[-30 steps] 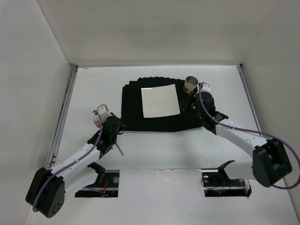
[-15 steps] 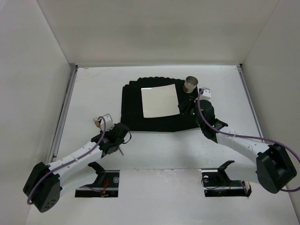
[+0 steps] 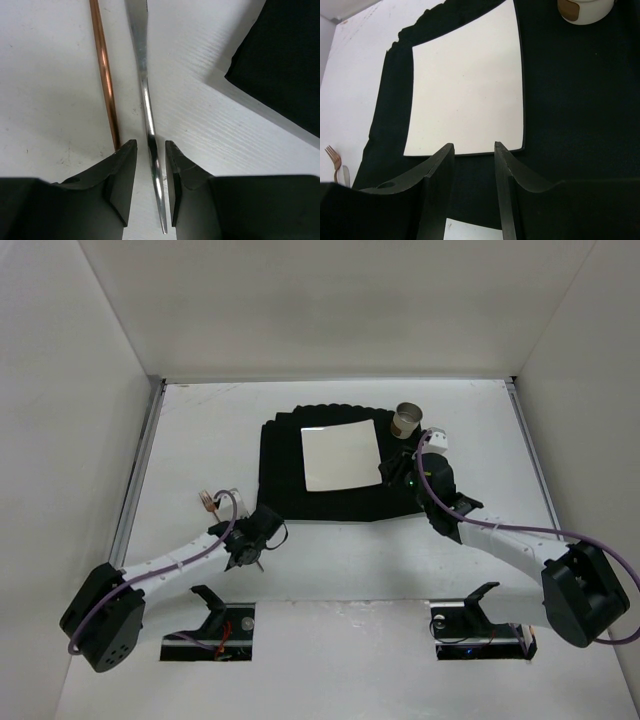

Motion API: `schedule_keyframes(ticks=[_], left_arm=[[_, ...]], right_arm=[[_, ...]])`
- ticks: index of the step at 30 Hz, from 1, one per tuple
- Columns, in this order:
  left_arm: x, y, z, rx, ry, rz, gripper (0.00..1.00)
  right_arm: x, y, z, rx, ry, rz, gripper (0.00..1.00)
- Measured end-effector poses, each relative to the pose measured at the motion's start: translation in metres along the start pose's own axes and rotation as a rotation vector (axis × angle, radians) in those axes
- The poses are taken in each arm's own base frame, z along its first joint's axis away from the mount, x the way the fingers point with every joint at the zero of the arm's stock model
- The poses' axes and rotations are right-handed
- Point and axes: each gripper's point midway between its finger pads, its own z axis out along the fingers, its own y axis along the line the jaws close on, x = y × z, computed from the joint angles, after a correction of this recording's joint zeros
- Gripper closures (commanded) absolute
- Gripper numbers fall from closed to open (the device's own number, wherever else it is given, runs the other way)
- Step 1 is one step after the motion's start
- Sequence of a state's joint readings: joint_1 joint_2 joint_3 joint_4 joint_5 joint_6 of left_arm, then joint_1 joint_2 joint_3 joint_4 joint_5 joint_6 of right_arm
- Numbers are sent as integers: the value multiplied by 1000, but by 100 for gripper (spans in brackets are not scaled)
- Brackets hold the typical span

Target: Set the dinner table for one person

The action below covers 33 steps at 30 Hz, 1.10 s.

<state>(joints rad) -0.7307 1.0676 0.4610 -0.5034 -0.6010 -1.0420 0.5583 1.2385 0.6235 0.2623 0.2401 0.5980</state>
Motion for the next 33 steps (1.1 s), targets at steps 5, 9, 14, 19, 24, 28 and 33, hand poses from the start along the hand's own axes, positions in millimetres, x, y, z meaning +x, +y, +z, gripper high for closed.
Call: schedule_keyframes(ticks=[5, 9, 14, 19, 24, 28, 33], left_arm=[[7, 4, 5, -34, 17, 29, 80], [6, 2, 6, -31, 14, 25, 85], [4, 1, 7, -25, 11, 13, 96], [-9, -3, -9, 21, -26, 10, 96], [-62, -55, -66, 201, -140, 10, 96], [-95, -121, -115, 368, -208, 22, 96], [-101, -219, -135, 516, -232, 88, 95]], right_arm=[[0, 0, 0, 0, 0, 0, 56], [0, 0, 0, 0, -1, 0, 56], [0, 0, 0, 0, -1, 1, 55], [-4, 1, -2, -4, -12, 4, 52], [-14, -9, -11, 19, -66, 27, 47], [-34, -41, -22, 99, -154, 99, 46], [-55, -89, -37, 204, -265, 231, 45]])
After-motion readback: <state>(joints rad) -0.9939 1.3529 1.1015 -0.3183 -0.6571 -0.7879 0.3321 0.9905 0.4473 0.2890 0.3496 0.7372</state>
